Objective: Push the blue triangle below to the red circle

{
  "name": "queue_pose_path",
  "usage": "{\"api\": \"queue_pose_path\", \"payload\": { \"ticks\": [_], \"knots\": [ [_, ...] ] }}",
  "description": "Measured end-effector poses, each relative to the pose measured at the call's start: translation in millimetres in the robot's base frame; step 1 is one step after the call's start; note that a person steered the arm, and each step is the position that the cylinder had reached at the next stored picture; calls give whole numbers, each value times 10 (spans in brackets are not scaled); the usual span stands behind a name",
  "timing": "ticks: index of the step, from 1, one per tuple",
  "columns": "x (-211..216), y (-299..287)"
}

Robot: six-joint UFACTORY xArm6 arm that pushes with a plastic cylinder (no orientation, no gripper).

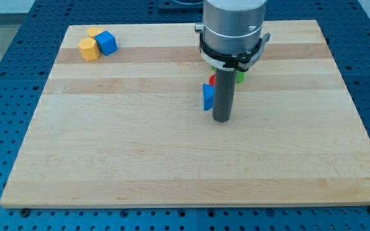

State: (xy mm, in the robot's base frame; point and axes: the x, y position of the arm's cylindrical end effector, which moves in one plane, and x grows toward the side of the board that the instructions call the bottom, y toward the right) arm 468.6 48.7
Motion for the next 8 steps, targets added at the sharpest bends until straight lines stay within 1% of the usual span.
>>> {"api": "queue_pose_path", "payload": {
  "ticks": [1, 2, 3, 4, 5, 6, 8],
  "knots": [
    [-344, 1],
    [-425, 1],
    [-622, -13],
    [-640, -13],
    [-831, -37],
    [-896, -66],
    [-1123, -317]
  ]
}}
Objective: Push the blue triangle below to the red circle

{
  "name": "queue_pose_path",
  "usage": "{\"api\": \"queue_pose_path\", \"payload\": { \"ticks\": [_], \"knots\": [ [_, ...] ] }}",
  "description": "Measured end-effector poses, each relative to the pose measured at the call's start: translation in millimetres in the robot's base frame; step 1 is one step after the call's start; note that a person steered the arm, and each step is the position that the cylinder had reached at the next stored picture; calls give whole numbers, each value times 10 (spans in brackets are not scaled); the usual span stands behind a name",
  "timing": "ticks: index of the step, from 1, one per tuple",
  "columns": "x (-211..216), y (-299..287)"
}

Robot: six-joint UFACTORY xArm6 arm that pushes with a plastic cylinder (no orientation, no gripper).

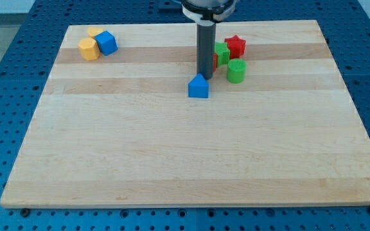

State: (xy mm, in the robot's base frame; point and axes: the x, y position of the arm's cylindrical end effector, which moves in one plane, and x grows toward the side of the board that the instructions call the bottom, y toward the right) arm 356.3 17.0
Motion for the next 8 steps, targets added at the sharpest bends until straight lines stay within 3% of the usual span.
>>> {"api": "queue_pose_path", "payload": {
  "ticks": [2, 6, 8],
  "knots": [
    [-208, -70],
    [-155, -105],
    [-384, -320]
  ]
}}
